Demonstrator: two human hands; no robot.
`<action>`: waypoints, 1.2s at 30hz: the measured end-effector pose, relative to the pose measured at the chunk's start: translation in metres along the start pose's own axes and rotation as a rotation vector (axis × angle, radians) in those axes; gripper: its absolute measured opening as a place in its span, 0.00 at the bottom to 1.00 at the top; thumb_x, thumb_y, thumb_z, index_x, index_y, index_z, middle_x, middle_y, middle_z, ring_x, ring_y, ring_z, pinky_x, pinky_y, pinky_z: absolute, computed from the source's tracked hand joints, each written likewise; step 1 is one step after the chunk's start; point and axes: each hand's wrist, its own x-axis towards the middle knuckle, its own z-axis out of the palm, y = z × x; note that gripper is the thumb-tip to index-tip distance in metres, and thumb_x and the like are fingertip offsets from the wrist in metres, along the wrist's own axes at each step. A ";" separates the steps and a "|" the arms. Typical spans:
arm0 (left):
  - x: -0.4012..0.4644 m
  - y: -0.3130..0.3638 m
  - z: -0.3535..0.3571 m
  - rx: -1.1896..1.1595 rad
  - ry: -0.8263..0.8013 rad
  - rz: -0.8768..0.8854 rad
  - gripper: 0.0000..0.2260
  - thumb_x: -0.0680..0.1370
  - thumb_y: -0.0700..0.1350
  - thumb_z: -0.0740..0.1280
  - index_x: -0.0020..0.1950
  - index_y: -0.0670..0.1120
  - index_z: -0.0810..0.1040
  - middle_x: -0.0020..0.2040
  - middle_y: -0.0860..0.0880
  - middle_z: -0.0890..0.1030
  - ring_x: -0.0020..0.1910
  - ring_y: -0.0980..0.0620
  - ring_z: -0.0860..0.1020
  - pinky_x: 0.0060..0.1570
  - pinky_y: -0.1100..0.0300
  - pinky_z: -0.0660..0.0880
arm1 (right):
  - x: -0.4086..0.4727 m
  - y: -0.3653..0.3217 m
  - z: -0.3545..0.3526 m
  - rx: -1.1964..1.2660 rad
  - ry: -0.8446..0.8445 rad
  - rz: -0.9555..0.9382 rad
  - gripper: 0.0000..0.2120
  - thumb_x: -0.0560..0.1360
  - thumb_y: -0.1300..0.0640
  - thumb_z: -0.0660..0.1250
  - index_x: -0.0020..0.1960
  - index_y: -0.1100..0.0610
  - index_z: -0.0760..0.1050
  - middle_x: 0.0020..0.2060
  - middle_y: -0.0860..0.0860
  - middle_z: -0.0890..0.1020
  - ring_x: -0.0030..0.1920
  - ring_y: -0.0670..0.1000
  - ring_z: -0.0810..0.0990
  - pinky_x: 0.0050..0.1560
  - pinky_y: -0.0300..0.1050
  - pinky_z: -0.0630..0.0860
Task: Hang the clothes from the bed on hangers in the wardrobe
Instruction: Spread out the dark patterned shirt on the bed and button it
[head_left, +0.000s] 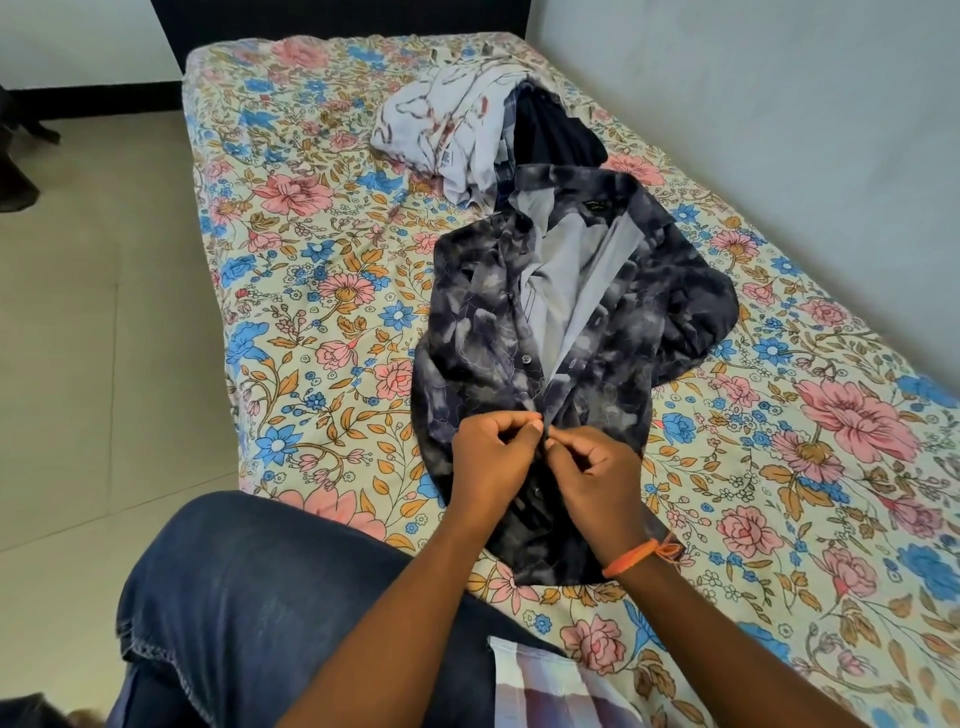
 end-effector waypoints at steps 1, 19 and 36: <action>0.000 0.000 0.000 -0.023 0.003 -0.009 0.05 0.76 0.43 0.72 0.50 0.46 0.87 0.44 0.55 0.86 0.46 0.62 0.83 0.50 0.67 0.78 | 0.000 0.000 0.001 -0.055 -0.003 -0.057 0.08 0.74 0.68 0.70 0.48 0.59 0.85 0.39 0.47 0.84 0.42 0.42 0.82 0.44 0.32 0.76; 0.004 -0.006 0.000 0.256 -0.085 0.113 0.10 0.81 0.40 0.63 0.44 0.42 0.81 0.38 0.49 0.82 0.36 0.56 0.78 0.38 0.64 0.72 | -0.003 0.004 0.002 0.021 -0.030 0.039 0.07 0.73 0.65 0.73 0.50 0.58 0.85 0.42 0.46 0.85 0.46 0.39 0.82 0.46 0.28 0.74; 0.012 -0.012 0.003 0.071 -0.201 -0.246 0.14 0.83 0.41 0.60 0.48 0.34 0.80 0.39 0.45 0.78 0.39 0.53 0.73 0.40 0.63 0.70 | 0.011 0.015 0.006 0.400 -0.076 0.441 0.11 0.72 0.66 0.75 0.48 0.52 0.79 0.41 0.53 0.84 0.41 0.44 0.82 0.45 0.36 0.79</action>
